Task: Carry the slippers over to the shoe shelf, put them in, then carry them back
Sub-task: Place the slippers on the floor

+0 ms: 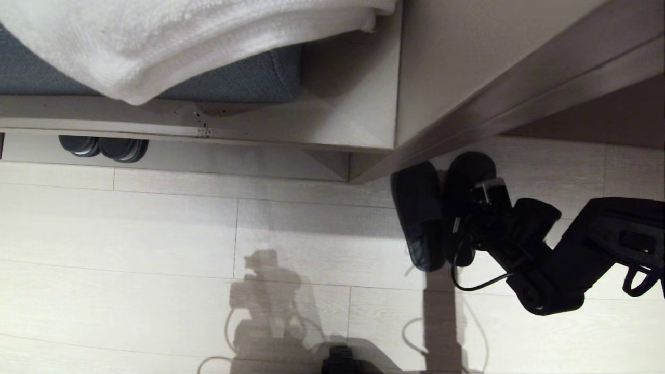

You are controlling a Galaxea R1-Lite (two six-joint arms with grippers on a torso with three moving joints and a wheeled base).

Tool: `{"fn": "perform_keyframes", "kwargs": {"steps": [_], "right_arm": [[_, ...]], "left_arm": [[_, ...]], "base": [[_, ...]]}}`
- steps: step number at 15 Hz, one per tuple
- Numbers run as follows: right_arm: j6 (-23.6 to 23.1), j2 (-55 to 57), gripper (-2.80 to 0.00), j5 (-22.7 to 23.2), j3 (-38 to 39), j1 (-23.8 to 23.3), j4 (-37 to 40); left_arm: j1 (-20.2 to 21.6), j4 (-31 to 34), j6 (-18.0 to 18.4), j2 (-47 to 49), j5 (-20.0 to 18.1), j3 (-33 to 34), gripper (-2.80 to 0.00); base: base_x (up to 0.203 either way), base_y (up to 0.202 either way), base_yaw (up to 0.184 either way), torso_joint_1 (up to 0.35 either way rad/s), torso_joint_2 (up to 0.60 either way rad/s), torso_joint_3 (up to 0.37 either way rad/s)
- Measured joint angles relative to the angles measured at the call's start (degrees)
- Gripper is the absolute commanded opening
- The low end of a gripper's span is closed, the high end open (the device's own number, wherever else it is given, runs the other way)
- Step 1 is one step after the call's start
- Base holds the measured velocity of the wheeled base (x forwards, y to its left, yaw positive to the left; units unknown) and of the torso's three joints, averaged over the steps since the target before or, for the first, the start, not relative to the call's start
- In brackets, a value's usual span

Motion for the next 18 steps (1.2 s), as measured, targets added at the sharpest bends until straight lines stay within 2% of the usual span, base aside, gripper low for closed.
{"fn": "perform_keyframes", "kwargs": {"steps": [3,7,10,16,17,18], "right_arm": [[-4.3,-1.1,-2.80,3.3,0.3,-2.6,0.0],[-5.0,-1.9,-2.80,3.6,2.3,-2.8,0.0],[-7.8,-2.2,-2.80,7.7,3.8,-2.5,0.0],[-8.9,-1.7,-2.80,8.1,4.2,-2.5,0.0],[-8.9,-1.6,0.00,8.2,4.2,-2.4,0.0],[-8.9,-1.6,0.00,8.2,4.0,-2.4,0.0]], "left_arm": [[0.0,0.0,0.0,0.0,0.0,0.0,-2.80],[0.0,0.0,0.0,0.0,0.0,0.0,-2.80],[0.0,0.0,0.0,0.0,0.0,0.0,-2.80],[0.0,0.0,0.0,0.0,0.0,0.0,-2.80],[0.0,0.0,0.1,0.0,0.0,0.0,-2.80],[0.0,0.0,0.1,0.0,0.0,0.0,-2.80]], "base": [[0.000,0.000,0.000,0.000,0.00,0.000],[0.000,0.000,0.000,0.000,0.00,0.000],[0.000,0.000,0.000,0.000,0.00,0.000],[0.000,0.000,0.000,0.000,0.00,0.000],[0.000,0.000,0.000,0.000,0.00,0.000],[0.000,0.000,0.000,0.000,0.00,0.000]]}}
